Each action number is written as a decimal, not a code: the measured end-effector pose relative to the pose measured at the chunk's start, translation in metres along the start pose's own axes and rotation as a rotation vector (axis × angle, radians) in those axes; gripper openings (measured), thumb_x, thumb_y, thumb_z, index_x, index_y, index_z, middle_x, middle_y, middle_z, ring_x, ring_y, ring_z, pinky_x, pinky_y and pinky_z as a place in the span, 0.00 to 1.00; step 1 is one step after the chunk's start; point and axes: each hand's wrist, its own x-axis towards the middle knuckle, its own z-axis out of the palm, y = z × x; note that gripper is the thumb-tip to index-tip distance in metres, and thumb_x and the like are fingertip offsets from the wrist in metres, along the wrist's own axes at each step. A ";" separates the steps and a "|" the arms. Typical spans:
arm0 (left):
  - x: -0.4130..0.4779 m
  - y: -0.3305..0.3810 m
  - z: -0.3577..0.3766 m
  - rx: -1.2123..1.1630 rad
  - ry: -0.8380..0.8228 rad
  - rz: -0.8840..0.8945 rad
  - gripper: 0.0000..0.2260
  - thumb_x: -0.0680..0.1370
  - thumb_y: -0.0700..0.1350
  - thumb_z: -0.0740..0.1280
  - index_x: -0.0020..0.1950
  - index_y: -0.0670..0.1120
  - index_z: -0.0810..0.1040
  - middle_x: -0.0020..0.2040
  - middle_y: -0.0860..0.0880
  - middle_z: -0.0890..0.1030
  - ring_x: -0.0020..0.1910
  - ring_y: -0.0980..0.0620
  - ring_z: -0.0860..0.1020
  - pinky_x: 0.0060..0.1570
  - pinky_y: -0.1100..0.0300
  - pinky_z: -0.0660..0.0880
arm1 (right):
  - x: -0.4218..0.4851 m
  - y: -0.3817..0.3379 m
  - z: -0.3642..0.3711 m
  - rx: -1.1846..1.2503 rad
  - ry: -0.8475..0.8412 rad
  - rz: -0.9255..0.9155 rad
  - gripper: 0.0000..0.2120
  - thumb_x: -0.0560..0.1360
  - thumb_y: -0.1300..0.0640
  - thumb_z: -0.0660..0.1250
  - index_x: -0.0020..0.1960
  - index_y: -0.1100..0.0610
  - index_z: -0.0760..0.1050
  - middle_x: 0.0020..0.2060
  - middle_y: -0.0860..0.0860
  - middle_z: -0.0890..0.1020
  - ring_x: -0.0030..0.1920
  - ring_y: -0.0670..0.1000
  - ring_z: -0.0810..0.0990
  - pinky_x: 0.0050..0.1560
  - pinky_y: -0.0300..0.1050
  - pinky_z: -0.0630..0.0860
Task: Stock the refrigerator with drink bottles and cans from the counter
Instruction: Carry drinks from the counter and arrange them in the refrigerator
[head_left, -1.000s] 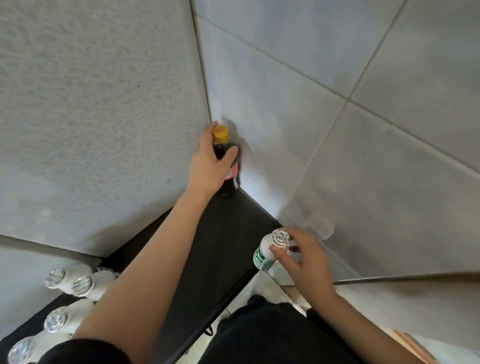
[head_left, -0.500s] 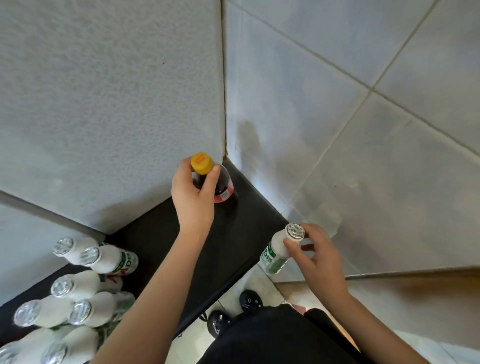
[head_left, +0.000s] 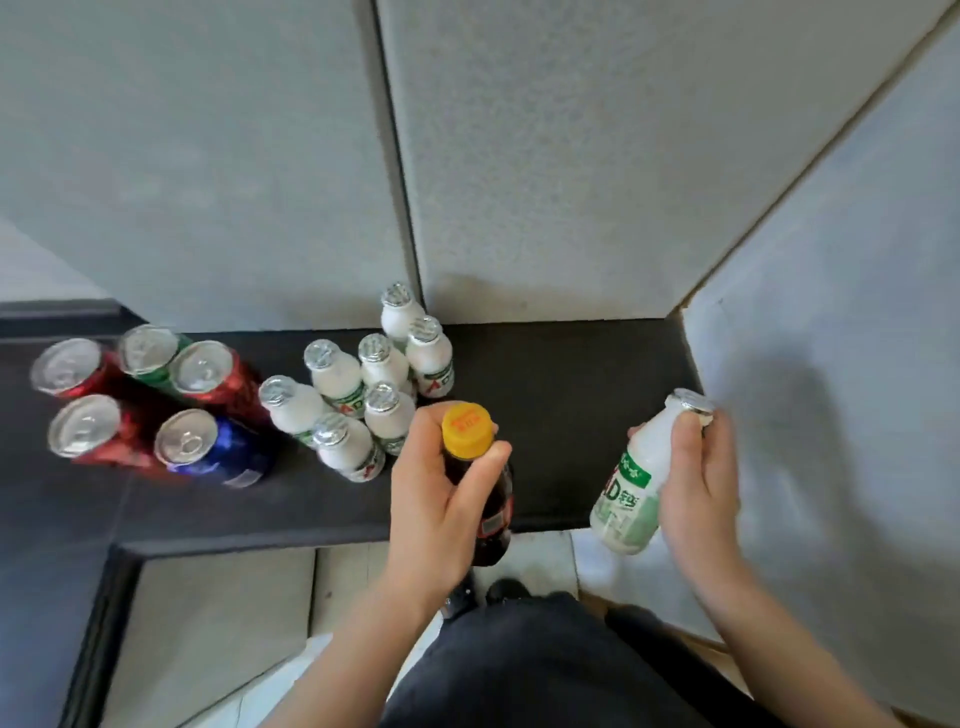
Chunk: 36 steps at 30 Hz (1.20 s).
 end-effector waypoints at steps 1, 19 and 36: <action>-0.008 -0.001 -0.008 0.003 0.056 -0.025 0.11 0.72 0.48 0.65 0.49 0.43 0.74 0.43 0.56 0.79 0.42 0.61 0.77 0.42 0.74 0.71 | 0.001 -0.003 0.008 -0.006 -0.057 -0.015 0.07 0.74 0.40 0.54 0.48 0.37 0.69 0.48 0.55 0.80 0.47 0.50 0.81 0.43 0.38 0.76; -0.265 -0.001 -0.052 0.205 1.250 -0.390 0.04 0.72 0.51 0.63 0.46 0.58 0.73 0.46 0.56 0.80 0.46 0.56 0.78 0.45 0.69 0.73 | -0.129 -0.012 0.135 -0.016 -1.258 -0.355 0.07 0.77 0.48 0.55 0.47 0.49 0.68 0.40 0.44 0.74 0.39 0.38 0.74 0.42 0.31 0.70; -0.604 0.020 -0.074 0.103 1.981 -0.541 0.15 0.73 0.58 0.63 0.52 0.48 0.74 0.47 0.62 0.79 0.50 0.61 0.78 0.50 0.64 0.71 | -0.500 0.025 0.096 -0.226 -2.033 -0.693 0.12 0.75 0.42 0.56 0.42 0.50 0.69 0.36 0.46 0.73 0.37 0.42 0.71 0.40 0.42 0.67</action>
